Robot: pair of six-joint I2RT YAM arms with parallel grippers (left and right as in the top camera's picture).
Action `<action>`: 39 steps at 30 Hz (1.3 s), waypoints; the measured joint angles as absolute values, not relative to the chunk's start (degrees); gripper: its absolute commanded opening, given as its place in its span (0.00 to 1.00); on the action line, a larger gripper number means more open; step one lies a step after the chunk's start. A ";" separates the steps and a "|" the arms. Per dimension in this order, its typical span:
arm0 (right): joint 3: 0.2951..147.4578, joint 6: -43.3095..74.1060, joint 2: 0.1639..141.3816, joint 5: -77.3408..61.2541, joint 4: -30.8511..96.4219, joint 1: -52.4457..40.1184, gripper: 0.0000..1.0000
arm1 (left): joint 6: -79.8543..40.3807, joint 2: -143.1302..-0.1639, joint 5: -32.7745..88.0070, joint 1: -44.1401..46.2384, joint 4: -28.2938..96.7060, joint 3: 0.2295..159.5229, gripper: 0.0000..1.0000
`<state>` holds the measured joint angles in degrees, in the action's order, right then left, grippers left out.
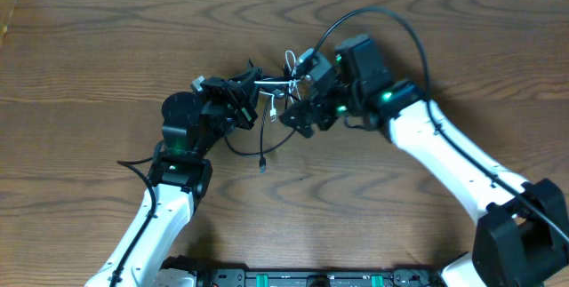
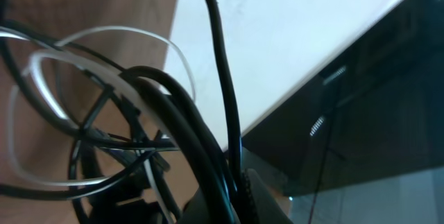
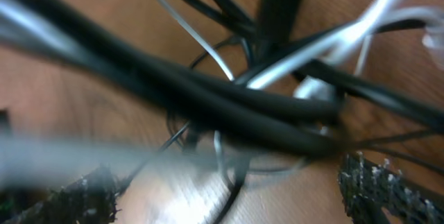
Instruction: Untangle cables
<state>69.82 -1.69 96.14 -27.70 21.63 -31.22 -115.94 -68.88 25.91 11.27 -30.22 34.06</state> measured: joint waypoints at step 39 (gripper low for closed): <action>63.24 15.33 99.66 -21.10 37.95 -12.97 0.38 | -105.82 -68.79 28.14 5.78 -36.01 33.98 0.08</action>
<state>63.24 15.33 99.66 -21.10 37.95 -12.97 -105.82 -68.79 28.14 5.78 -36.01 33.98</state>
